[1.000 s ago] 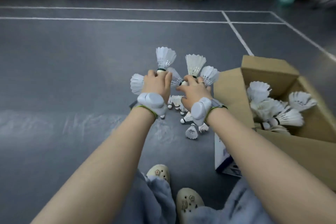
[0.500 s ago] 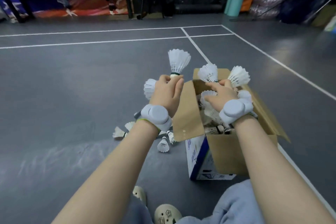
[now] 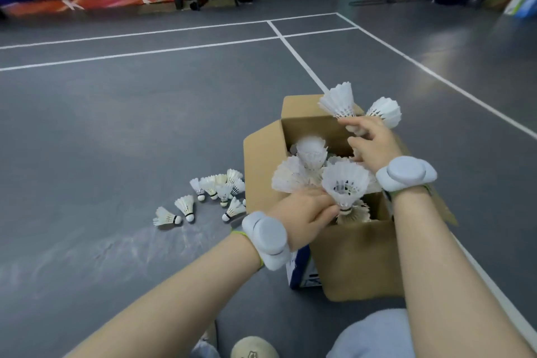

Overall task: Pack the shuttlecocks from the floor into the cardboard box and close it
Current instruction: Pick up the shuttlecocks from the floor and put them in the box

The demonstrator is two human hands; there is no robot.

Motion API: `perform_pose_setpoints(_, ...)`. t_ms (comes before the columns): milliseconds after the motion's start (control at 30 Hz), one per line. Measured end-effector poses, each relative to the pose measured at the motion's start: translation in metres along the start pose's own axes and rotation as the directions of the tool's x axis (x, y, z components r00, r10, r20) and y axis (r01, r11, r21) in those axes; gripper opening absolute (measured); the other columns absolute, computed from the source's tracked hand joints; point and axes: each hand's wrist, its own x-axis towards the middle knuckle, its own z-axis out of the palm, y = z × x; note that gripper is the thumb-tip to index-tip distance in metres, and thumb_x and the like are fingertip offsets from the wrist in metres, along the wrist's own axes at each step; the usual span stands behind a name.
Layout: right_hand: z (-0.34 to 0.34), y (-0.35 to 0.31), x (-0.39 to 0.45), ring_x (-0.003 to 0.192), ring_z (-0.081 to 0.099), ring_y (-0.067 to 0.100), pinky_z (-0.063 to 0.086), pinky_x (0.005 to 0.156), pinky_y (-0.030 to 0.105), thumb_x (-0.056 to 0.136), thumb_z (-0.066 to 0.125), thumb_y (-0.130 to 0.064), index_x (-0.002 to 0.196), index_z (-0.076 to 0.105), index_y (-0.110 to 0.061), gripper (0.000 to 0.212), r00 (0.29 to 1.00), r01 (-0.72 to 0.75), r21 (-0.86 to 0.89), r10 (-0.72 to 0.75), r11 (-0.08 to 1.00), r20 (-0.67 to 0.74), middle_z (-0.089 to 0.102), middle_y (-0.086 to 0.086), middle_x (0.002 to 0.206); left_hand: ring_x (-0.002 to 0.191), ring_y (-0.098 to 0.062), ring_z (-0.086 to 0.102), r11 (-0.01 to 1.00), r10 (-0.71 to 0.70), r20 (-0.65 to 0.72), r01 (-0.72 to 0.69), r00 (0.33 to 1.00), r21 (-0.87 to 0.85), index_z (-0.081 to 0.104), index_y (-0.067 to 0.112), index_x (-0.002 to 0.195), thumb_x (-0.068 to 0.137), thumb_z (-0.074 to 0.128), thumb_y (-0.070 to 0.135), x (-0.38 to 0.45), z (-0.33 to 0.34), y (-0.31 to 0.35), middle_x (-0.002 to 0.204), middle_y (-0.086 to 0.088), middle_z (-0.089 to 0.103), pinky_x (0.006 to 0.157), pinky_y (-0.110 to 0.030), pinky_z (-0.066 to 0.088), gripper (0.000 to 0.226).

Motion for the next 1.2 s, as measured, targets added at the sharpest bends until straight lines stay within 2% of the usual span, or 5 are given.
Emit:
perform_pose_setpoints(200, 0.005, 0.0, 0.003, 0.094, 0.064, 0.021, 0.057, 0.077, 0.045, 0.087, 0.044, -0.005, 0.117, 0.065, -0.035, 0.048, 0.977, -0.1, -0.288, 0.149, 0.952, 0.153, 0.038, -0.01, 0.15, 0.088, -0.029, 0.056, 0.981, -0.049, 0.109, 0.027, 0.993, 0.192, 0.054, 0.01, 0.098, 0.101, 0.03, 0.031, 0.008, 0.007, 0.005, 0.098, -0.011, 0.062, 0.081, -0.036, 0.045, 0.032)
perform_pose_setpoints(433, -0.01, 0.002, 0.003, 0.053, 0.066, 0.022, 0.06, 0.06, 0.034, 0.086, 0.049, -0.016, 0.095, 0.071, -0.03, 0.027, 0.985, -0.165, -0.226, 0.151, 0.96, -0.078, 0.071, 0.004, 0.076, 0.096, -0.025, 0.058, 0.995, -0.066, -0.011, 0.066, 0.998, 0.07, 0.06, 0.013, 0.108, 0.098, 0.039, 0.019, 0.005, -0.006, -0.006, 0.103, -0.006, 0.066, 0.082, -0.033, 0.047, 0.025)
perform_pose_setpoints(533, -0.012, 0.001, 0.002, 0.076, 0.067, 0.042, 0.057, 0.07, 0.053, 0.086, 0.046, -0.014, 0.086, 0.069, -0.028, 0.027, 0.976, -0.216, -0.29, 0.198, 0.932, -0.092, 0.073, 0.014, 0.089, 0.098, -0.024, 0.056, 0.991, -0.082, -0.074, 0.089, 0.994, 0.096, 0.061, 0.013, 0.103, 0.096, 0.039, 0.016, 0.0, -0.007, -0.018, 0.098, -0.001, 0.065, 0.082, -0.029, 0.038, 0.023)
perform_pose_setpoints(867, 0.072, -0.048, -0.005, 0.087, 0.064, 0.033, 0.053, 0.074, 0.034, 0.09, 0.042, -0.012, 0.095, 0.069, -0.014, 0.028, 0.972, -0.051, -0.477, 0.153, 0.877, 0.177, 0.071, 0.012, 0.098, 0.111, -0.027, 0.053, 0.961, -0.274, -0.17, 0.276, 0.947, -0.013, 0.037, 0.017, 0.136, 0.096, 0.039, 0.016, -0.035, -0.011, -0.068, 0.136, -0.003, 0.039, 0.093, -0.037, 0.044, 0.04)
perform_pose_setpoints(1200, 0.241, -0.093, -0.015, 0.112, 0.056, 0.028, 0.048, 0.086, 0.031, 0.09, 0.042, -0.012, 0.107, 0.066, -0.018, 0.03, 0.848, 0.189, -0.458, 0.09, 0.869, 0.522, 0.064, 0.005, 0.119, 0.124, -0.024, 0.047, 0.629, -0.776, 0.033, 0.777, 0.63, -0.024, 0.034, 0.019, 0.138, 0.094, 0.041, 0.017, -0.121, 0.015, -0.212, 0.142, -0.006, 0.039, 0.106, -0.036, 0.036, 0.044)
